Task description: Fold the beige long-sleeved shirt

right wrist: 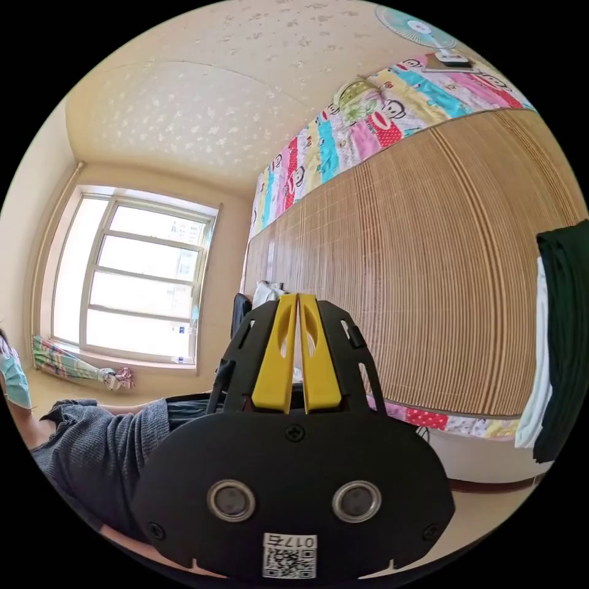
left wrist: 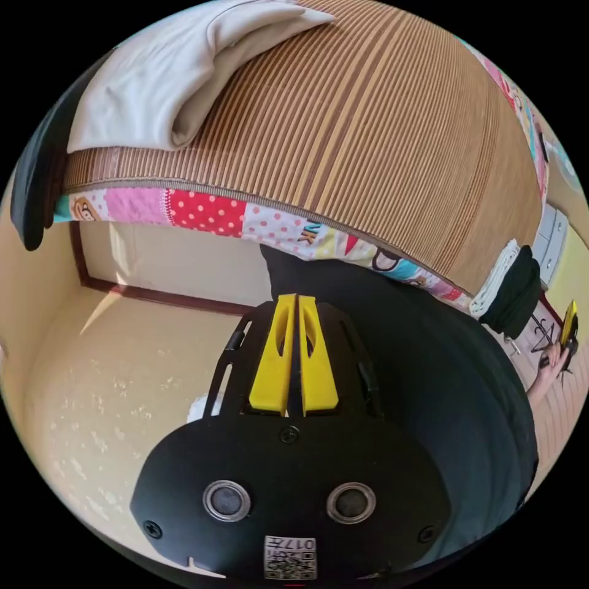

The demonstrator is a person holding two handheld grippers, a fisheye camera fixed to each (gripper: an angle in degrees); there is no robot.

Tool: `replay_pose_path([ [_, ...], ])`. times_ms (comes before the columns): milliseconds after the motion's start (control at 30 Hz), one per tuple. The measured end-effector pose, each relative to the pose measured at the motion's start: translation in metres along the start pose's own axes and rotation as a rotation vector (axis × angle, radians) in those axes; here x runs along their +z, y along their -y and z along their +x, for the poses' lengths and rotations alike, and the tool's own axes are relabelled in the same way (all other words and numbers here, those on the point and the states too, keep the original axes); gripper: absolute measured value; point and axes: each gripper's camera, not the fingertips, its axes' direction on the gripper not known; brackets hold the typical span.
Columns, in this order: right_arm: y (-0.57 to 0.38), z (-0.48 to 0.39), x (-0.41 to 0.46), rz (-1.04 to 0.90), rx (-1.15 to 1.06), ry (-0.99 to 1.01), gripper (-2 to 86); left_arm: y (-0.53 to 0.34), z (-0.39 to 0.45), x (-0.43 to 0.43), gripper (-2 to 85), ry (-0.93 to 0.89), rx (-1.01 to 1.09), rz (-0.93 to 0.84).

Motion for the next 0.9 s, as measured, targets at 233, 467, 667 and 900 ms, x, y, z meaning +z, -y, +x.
replay_pose_path([
  [233,-0.007,-0.005,0.128,-0.101,0.031,0.085,0.4,0.016,-0.031,-0.025,-0.3,0.34,0.086,-0.103],
  [467,-0.046,0.04,0.12,0.034,0.212,0.052,0.5,0.061,-0.047,-0.118,1.0,0.339,0.071,0.145],
  [667,-0.112,0.074,0.098,0.146,0.396,-0.065,0.4,0.122,-0.052,-0.195,9.6,0.192,-0.002,0.364],
  [900,-0.157,0.1,0.148,0.108,0.491,-0.065,0.4,0.174,-0.065,-0.185,11.7,0.028,-0.065,0.405],
])
